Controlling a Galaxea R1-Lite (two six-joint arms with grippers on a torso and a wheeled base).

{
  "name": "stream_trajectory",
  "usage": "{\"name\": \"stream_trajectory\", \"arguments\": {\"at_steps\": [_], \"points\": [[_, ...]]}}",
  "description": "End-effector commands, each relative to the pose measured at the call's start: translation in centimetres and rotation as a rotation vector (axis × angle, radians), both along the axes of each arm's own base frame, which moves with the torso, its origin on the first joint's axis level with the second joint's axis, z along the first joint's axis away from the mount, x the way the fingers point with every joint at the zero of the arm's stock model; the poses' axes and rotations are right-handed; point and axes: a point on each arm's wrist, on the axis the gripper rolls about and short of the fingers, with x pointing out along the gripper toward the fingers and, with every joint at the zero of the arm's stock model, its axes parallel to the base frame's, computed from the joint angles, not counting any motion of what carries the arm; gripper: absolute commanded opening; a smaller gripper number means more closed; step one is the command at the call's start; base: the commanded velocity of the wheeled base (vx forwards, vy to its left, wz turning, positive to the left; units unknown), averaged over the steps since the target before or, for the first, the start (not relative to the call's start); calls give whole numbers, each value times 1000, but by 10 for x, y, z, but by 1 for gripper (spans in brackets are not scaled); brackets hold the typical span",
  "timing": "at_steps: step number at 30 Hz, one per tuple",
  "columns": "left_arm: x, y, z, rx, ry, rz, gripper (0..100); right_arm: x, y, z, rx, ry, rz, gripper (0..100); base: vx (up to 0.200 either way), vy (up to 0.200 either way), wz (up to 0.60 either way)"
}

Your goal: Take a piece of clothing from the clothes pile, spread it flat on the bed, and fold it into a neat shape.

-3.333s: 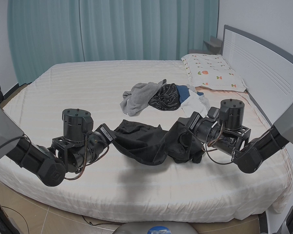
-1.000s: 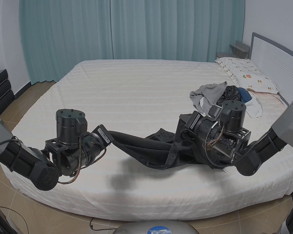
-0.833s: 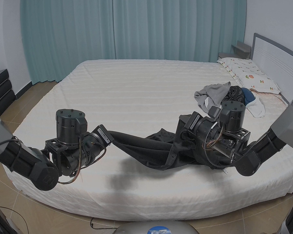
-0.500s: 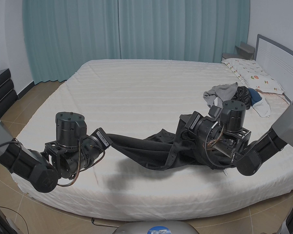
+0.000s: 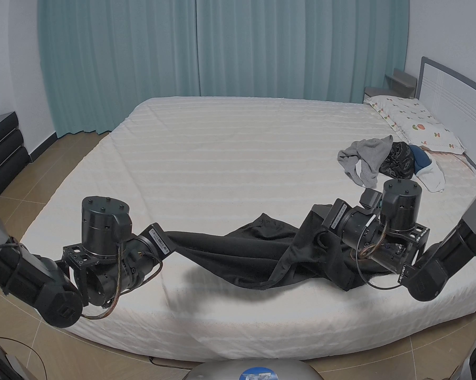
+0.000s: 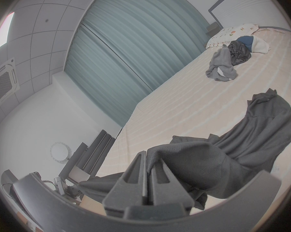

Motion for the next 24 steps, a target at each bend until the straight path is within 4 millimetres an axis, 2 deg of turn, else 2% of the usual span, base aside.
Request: {"name": "stream_trajectory", "arguments": {"at_steps": [1, 5, 6, 8, 13, 15, 18, 19, 21, 24], "points": [[-20, 7, 14, -14, -36, -2, 0, -28, -15, 18, 16, -35, -1, 0, -200, 0, 0], [-31, 8, 15, 1, -29, -1, 0, -43, -23, 29, 28, -56, -3, 0, -200, 0, 0], [-37, 10, 16, 9, -32, 8, 0, -54, -28, 35, 37, -74, 0, 0, -200, 0, 0], [-43, 12, 18, 11, -39, 13, 0, -62, -31, 40, 41, -86, 4, 0, -200, 0, 0], [-67, 20, 37, 1, -80, 5, 0, -94, -50, 69, 87, -179, -1, 0, -200, 0, 0], [-74, 23, 47, -1, -94, 9, 0, -104, -55, 82, 105, -225, -10, 0, 0, 0, 0], [-80, 29, 73, -34, -159, 35, 0, -117, -66, 112, 145, -345, -25, 0, 0, 0, 0], [-81, 29, 74, -35, -162, 37, 0, -117, -66, 113, 146, -350, -26, 0, 0, 0, 0], [-92, 37, 100, -44, -219, 47, 0, -124, -74, 141, 147, -451, -51, 0, 0, 0, 0], [-100, 44, 124, -15, -259, 37, 0, -125, -81, 166, 129, -493, -78, 0, 0, 0, 0]]}}
